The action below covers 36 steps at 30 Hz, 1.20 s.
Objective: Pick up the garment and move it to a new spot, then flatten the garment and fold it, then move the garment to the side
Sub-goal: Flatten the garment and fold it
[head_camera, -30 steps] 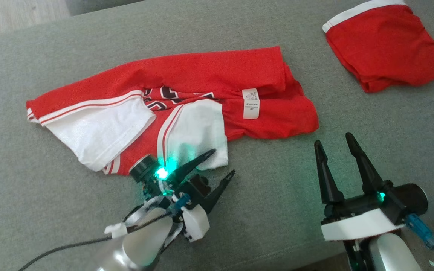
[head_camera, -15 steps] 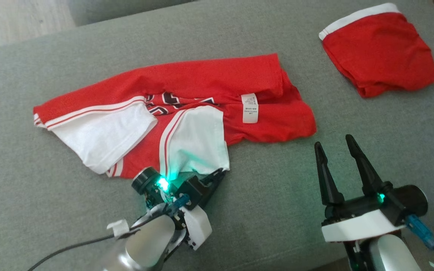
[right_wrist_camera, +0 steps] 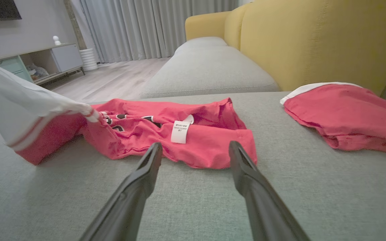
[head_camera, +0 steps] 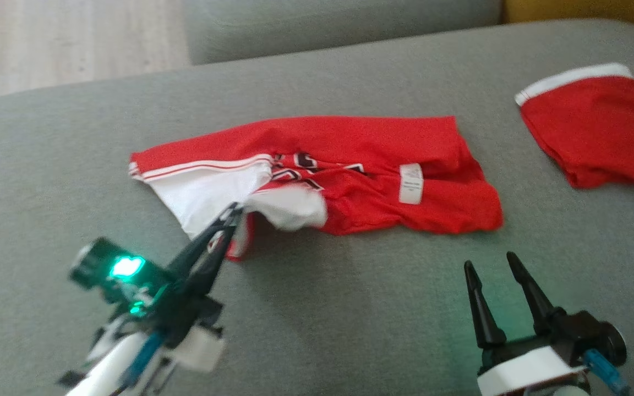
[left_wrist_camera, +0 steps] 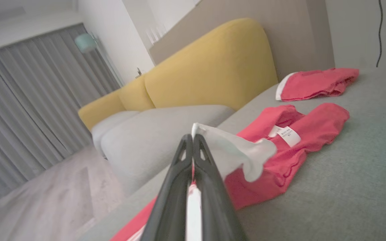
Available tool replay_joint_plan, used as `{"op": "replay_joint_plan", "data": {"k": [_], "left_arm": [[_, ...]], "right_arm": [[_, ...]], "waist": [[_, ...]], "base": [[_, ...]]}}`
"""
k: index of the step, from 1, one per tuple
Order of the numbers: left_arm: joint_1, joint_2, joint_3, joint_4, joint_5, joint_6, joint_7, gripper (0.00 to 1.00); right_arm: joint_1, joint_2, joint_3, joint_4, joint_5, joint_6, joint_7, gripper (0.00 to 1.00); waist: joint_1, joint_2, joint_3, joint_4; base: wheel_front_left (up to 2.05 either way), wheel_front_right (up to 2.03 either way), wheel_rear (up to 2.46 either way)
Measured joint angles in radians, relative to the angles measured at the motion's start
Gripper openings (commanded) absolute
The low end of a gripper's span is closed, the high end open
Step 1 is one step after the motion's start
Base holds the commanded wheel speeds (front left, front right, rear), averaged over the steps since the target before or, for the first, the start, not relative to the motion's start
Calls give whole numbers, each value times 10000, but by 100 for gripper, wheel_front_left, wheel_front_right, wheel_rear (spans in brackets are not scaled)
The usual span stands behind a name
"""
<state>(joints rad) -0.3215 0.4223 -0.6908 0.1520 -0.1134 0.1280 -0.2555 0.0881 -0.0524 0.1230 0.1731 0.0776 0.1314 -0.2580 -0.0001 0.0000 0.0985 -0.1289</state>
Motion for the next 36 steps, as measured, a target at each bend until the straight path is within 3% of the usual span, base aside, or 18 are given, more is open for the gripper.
{"op": "replay_joint_plan", "data": {"k": [2, 5, 11, 16, 36], "left_arm": [[439, 732, 299, -1191, 38, 61, -8, 0], [872, 1350, 1139, -2318, -2, 543, -13, 0], [1841, 2332, 2132, -2552, -219, 884, -13, 0], [2072, 2447, 2656, -2523, -464, 905, -13, 0], [1508, 2125, 3039, -2194, -245, 84, -13, 0]], "right_arm": [[102, -31, 21, 111, 2, 0, 0, 100], [180, -104, 59, 299, 2, 0, 0, 100], [319, -280, 376, 803, 33, 0, 0, 100], [230, -368, 416, 1110, 33, 0, 0, 100], [-1058, -405, 679, 3662, -529, 0, 2, 100]], "waist": [[-1, 0, -147, 219], [0, 0, -316, 545], [-1, 0, -535, 956], [2, 0, -374, 1094], [2, 0, 147, 1467]], "base": [[0, 0, 0], [0, 0, 0], [0, 0, 0], [0, 0, 0], [0, 0, 0]]}}
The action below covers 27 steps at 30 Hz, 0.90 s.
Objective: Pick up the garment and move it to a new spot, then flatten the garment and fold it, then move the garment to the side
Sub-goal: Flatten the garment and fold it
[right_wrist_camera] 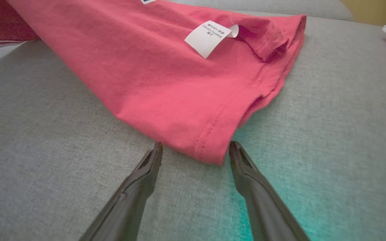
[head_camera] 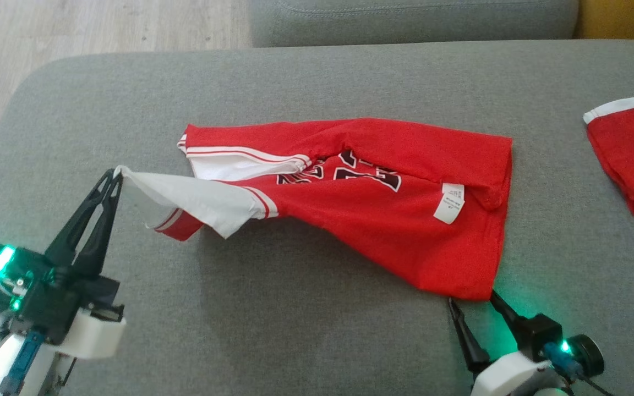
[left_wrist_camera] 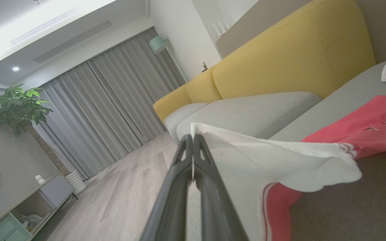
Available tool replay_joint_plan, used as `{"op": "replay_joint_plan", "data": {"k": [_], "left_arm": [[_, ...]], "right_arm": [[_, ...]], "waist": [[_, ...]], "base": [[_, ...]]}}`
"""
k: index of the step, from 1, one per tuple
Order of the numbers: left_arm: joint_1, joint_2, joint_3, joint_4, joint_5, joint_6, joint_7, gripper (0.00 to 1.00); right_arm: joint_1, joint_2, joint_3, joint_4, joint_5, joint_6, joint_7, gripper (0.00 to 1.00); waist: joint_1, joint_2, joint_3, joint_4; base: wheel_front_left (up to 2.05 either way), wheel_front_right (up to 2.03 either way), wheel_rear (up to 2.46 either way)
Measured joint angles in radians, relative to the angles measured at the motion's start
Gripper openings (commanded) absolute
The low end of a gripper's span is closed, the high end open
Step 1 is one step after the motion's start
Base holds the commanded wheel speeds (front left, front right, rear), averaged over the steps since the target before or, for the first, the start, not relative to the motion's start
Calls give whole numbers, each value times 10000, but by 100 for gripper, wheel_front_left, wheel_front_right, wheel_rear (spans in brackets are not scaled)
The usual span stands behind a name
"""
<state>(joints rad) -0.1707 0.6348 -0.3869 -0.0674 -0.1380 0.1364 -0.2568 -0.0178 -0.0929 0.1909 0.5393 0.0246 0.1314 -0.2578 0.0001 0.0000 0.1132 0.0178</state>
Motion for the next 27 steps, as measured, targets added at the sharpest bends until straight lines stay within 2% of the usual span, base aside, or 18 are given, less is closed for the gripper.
{"op": "replay_joint_plan", "data": {"k": [1, 3, 11, 13, 17, 18, 21, 27], "left_arm": [[-45, -33, 4, 19, 8, -56, 0, 0], [-98, -105, 13, 63, 88, -63, 0, 0], [-97, -416, 52, 207, 123, -224, 0, 0], [-88, -571, 105, 4, 98, -240, 2, 0], [-105, -736, 541, -729, -119, -516, 0, 0], [-275, -709, 763, -1129, -119, -723, 0, 0], [-1098, -596, 1070, -1697, -119, -1114, -10, 0], [-3890, -472, 1312, -1916, -447, -2167, -23, 0]], "right_arm": [[-110, 0, 31, 113, 0, 0, 0, 70], [-238, -2, 61, 217, 2, 0, 0, 0], [-199, -52, 155, 90, 196, 0, 0, 0], [57, -113, 111, -533, 430, 0, 4, 0], [622, -453, -155, -2566, 1446, 0, 25, 0], [677, -888, -435, -3661, 1891, 0, 25, 0], [375, -1820, -903, -5093, 2380, 0, 65, 0], [-1878, -3196, -2027, -7348, 3047, 0, 1578, 0]], "waist": [[0, 0, 23, 22], [-1, 0, 54, 58], [0, 0, -214, 140], [-1, 0, -394, 158], [-2, 0, -861, 160], [-3, 0, -1110, 134], [-3, 0, -1422, 45], [-3, 0, -1779, -195]], "base": [[0, 0, 0], [0, 0, 0], [0, 0, 0], [0, 0, 0], [0, 0, 0], [0, 0, 0], [0, 0, 0], [0, 0, 0]]}}
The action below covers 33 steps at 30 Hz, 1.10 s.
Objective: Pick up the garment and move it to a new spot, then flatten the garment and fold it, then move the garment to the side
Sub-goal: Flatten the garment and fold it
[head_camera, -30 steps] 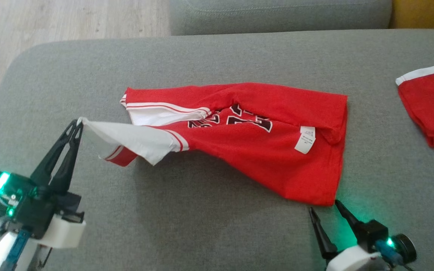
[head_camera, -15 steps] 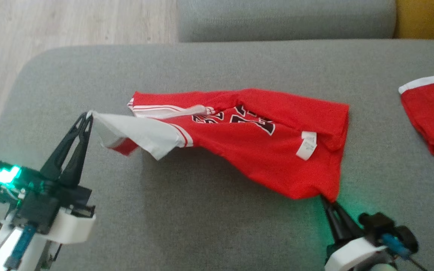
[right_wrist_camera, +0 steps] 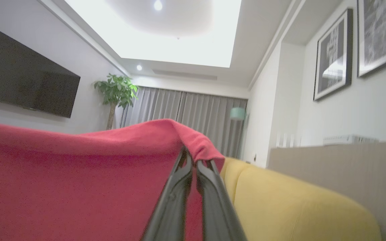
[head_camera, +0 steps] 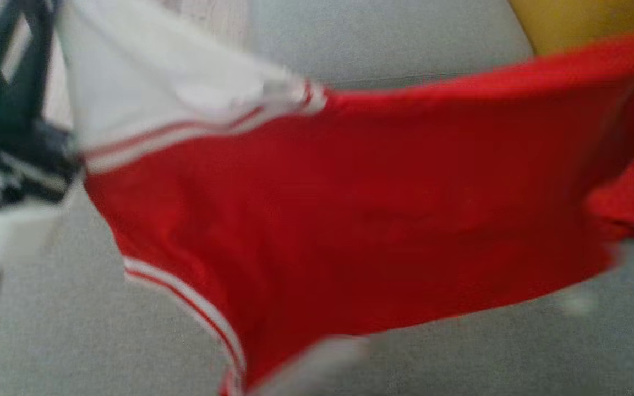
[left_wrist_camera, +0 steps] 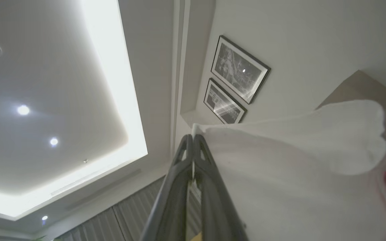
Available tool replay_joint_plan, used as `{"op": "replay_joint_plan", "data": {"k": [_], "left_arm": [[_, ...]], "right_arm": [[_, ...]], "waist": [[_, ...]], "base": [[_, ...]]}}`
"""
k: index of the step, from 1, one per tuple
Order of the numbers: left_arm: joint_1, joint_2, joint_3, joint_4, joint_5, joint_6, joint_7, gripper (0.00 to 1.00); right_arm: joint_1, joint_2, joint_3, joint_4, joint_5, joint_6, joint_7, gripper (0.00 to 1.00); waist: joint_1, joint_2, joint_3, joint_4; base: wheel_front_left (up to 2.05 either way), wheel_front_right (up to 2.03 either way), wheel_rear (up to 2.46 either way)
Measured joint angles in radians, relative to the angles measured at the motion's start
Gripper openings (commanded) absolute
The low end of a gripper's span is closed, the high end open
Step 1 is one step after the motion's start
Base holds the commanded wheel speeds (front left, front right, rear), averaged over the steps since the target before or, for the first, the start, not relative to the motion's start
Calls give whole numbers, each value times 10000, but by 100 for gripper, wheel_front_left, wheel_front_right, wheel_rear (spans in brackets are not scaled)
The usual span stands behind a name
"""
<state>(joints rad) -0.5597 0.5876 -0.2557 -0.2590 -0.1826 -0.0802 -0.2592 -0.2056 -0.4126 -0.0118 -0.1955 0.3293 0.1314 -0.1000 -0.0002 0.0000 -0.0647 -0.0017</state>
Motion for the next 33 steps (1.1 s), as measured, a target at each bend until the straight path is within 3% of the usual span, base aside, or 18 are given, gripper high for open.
{"op": "replay_joint_plan", "data": {"k": [5, 12, 17, 22, 27, 33], "left_arm": [[-2495, -46, -677, 1593, -575, -384, -10, 0], [-4936, -867, -1954, 5605, -3057, -523, 662, 0], [-7182, -1060, -2581, 7894, -3289, -523, 320, 0], [-9607, -1409, -2761, 8178, -3058, -523, 12, 0], [-9018, -1294, -2936, 7152, -3797, -523, -19, 0], [-5442, -817, -3283, 6316, -4660, -522, -13, 0]], "right_arm": [[-2200, -940, 347, 491, 94, 0, 1091, 0], [-5283, -988, 2173, 4013, 311, 0, 1338, 0], [-7978, -418, 2844, 6475, 186, 0, 339, 0], [-10175, -458, 3145, 7561, -539, 0, -888, 0], [-10483, -734, 3754, 8431, -736, 0, -1200, 0], [-9011, -685, 4157, 9156, 253, 0, -1304, 0]], "waist": [[1, 0, 269, -6], [4, 0, 1236, -41], [6, 0, 2251, -176], [6, 0, 3278, -276], [5, 0, 4084, -223], [2, 0, 4512, 94]], "base": [[0, 0, 0], [0, 0, 0], [0, 0, 0], [0, 0, 0], [0, 0, 0], [0, 0, 0]]}}
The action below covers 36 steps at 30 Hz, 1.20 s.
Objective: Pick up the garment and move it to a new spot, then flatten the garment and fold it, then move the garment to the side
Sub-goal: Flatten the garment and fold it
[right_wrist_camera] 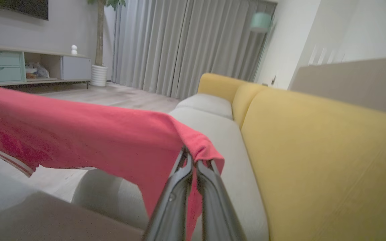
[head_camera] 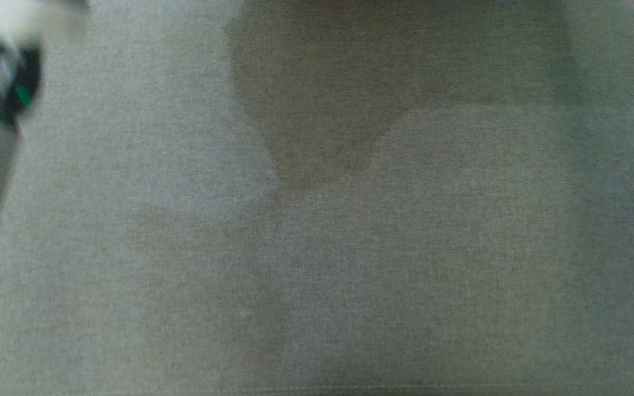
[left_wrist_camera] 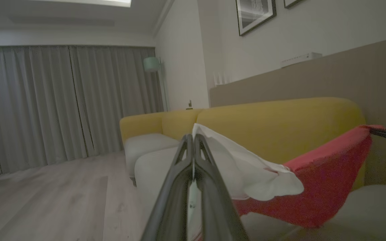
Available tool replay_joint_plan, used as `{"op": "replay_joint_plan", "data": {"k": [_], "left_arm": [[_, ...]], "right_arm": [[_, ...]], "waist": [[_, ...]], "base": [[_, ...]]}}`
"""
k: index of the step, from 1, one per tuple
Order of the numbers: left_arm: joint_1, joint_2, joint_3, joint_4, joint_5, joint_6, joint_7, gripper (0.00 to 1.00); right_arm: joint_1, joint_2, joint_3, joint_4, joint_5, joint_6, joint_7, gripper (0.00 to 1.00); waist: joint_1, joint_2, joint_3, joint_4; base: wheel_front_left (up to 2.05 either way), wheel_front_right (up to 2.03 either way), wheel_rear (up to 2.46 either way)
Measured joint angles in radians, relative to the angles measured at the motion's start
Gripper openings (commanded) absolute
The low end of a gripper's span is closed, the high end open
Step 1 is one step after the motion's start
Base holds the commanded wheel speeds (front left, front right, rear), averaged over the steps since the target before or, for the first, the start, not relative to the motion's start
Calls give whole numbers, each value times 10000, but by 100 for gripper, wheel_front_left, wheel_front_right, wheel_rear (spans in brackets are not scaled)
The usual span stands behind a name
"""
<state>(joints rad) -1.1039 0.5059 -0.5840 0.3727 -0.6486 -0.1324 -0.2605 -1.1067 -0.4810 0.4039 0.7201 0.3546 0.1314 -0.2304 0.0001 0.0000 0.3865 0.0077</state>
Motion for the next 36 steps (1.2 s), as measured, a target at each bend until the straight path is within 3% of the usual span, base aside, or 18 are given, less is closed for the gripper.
{"op": "replay_joint_plan", "data": {"k": [7, 14, 19, 23, 29, 36], "left_arm": [[2974, 405, -370, -1254, -29, 0, 10, 0], [7487, 926, -422, -2364, 276, 6, 13, 0], [10130, 1053, -652, -3116, 232, 548, 40, 0], [11764, 1233, -708, -3733, -410, 899, 42, 0], [12540, 1411, -911, -4190, -662, 859, 88, 0], [11308, 1409, -911, -4079, -533, 522, 217, 0]], "right_arm": [[2119, -19, 226, 100, 905, 0, -94, 0], [5456, -245, 245, -531, 1657, 0, -174, 0], [7858, -591, 90, -1551, 1835, 0, -174, 0], [9520, -757, -23, -2571, 1829, 0, -174, 0], [11371, -849, -568, -3904, 1919, 0, 337, 0], [11434, -568, -1152, -4345, 1894, 0, 907, 0]], "waist": [[-2, 0, -244, 143], [-4, 1, -1429, 64], [-5, 1, -2453, -14], [-5, 1, -3102, -121], [-5, 1, -3364, -273], [0, 1, -2803, -352]], "base": [[0, 0, 0], [0, 0, 0], [0, 0, 0], [0, 0, 0], [0, 0, 0], [0, 0, 0]]}}
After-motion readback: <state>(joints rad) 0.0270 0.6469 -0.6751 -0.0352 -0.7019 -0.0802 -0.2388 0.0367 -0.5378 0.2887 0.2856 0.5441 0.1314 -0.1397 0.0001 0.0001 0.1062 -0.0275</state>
